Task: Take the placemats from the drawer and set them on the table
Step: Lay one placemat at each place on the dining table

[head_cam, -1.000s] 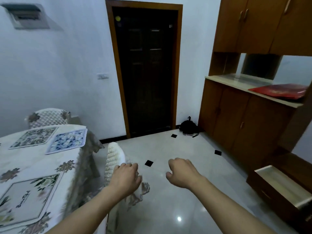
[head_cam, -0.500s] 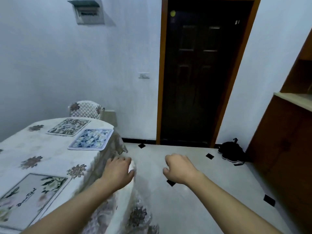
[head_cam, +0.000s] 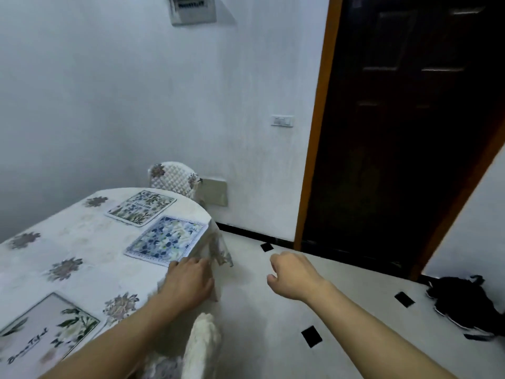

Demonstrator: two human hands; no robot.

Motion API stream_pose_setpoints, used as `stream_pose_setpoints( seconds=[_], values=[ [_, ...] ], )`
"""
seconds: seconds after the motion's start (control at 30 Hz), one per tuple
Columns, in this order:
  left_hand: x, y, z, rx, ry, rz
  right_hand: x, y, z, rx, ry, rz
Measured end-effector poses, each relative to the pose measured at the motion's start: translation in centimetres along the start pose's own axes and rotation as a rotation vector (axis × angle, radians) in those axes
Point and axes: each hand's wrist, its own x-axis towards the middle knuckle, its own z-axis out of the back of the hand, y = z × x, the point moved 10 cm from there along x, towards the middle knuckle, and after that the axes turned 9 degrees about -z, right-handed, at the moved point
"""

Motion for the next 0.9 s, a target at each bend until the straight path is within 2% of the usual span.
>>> stream_pose_setpoints(
  seconds=[0.27, 0.57, 0.9],
  values=[
    [9.0, 4.1, -2.5, -0.004, 0.025, 0.321, 17.5, -1.0, -0.2, -0.045, 0.067, 0.345],
    [13.2, 12.9, -5.6, -0.028, 0.092, 0.627, 32.0, 7.6, -2.4, -0.085, 0.097, 0.660],
    [20.6, 28.9, -13.6, -0.124, 0.127, 0.764, 48.6, 18.1, -11.3, -0.158, 0.222, 0.692]
  ],
)
